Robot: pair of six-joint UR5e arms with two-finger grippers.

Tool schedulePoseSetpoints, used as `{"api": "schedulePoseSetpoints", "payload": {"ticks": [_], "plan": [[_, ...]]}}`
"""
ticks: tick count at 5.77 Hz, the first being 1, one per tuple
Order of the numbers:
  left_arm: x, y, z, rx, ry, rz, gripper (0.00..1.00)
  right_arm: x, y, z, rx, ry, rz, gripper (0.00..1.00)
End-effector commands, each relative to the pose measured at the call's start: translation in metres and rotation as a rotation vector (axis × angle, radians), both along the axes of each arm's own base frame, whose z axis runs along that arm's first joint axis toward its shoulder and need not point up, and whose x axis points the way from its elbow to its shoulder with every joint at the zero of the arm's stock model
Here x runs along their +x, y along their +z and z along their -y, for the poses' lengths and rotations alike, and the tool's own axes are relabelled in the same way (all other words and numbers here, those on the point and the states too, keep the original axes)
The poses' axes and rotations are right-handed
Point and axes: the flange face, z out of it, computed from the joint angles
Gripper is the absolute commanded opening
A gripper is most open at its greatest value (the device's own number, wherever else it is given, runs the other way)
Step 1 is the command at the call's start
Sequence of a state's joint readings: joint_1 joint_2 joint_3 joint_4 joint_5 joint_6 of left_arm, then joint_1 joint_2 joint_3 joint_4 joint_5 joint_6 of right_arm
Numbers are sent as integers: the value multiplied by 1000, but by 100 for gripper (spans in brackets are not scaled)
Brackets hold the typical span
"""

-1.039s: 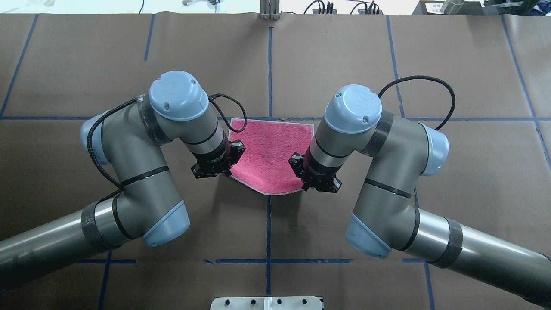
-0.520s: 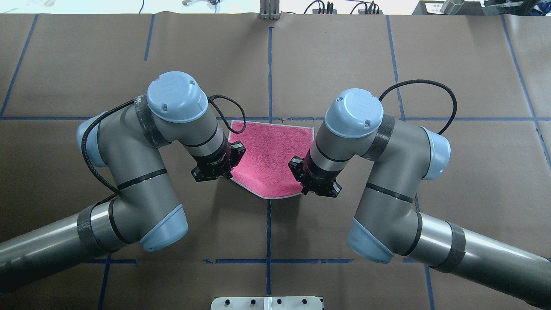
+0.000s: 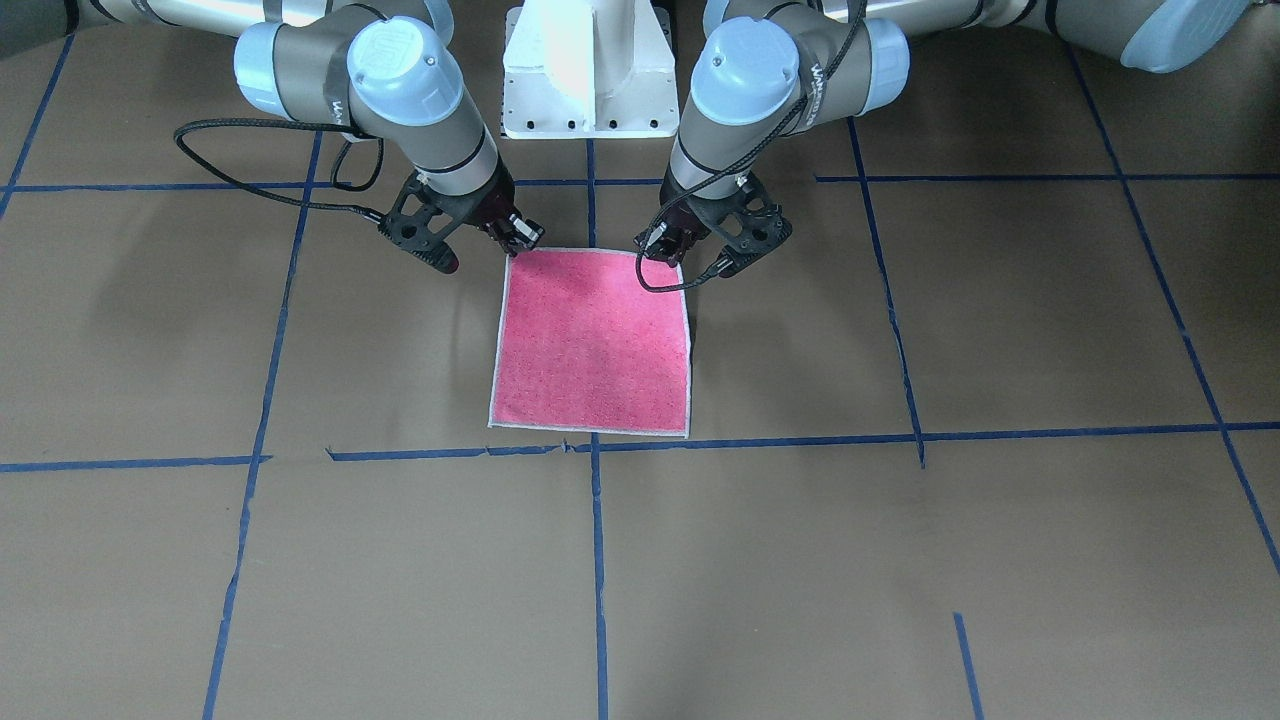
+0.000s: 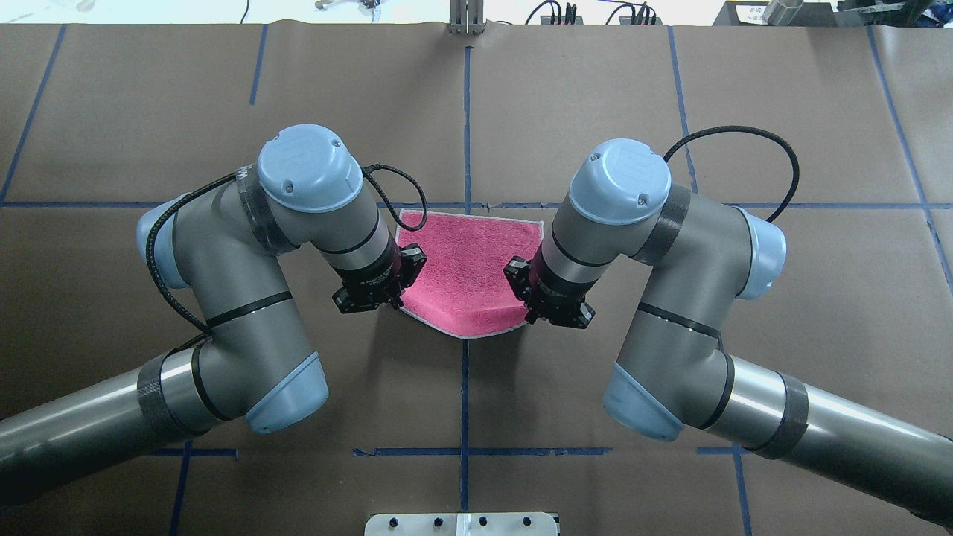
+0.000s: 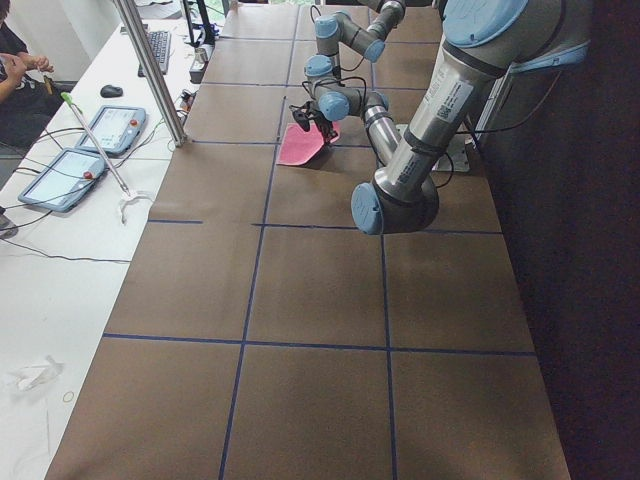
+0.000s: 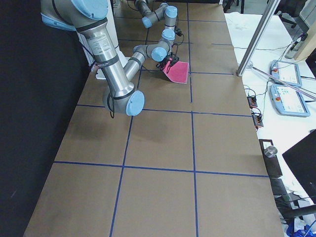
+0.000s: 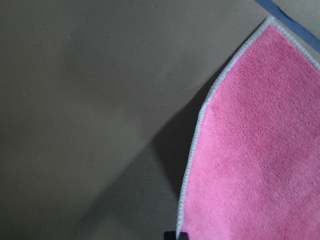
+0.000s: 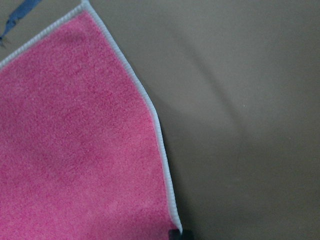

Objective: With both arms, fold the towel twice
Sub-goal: 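Lift the near towel edge with both grippers and carry it away from the robot, then lay the held edge onto the far towel edge with both grippers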

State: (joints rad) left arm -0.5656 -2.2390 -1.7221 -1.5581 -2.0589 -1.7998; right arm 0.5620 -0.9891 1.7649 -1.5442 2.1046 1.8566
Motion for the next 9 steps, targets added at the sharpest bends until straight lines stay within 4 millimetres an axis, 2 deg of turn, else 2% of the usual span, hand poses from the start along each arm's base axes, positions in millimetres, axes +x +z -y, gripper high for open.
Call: {"api": "schedulePoseSetpoints", "payload": {"ticks": [1, 2, 3, 4, 6, 7, 9], "plan": [[-6, 1, 15, 6, -24, -6, 0, 10, 7, 29, 7, 33, -12, 1], [-5, 5, 28, 15, -42, -26, 0, 12, 11, 37, 18, 32, -18, 1], [-8, 4, 38, 25, -56, -37, 0, 7, 12, 42, 21, 28, -25, 2], [1, 3, 47, 20, -61, -31, 0, -6, 6, 55, 15, 34, -35, 3], [3, 16, 68, 33, -84, -50, 0, -12, 19, 68, 25, 31, -43, 9], [0, 20, 75, 14, -111, -57, 0, -14, 26, 78, 38, 45, -21, 8], [10, 34, 93, 16, -128, -69, 0, -18, 41, 89, 32, 49, -31, 5]]}}
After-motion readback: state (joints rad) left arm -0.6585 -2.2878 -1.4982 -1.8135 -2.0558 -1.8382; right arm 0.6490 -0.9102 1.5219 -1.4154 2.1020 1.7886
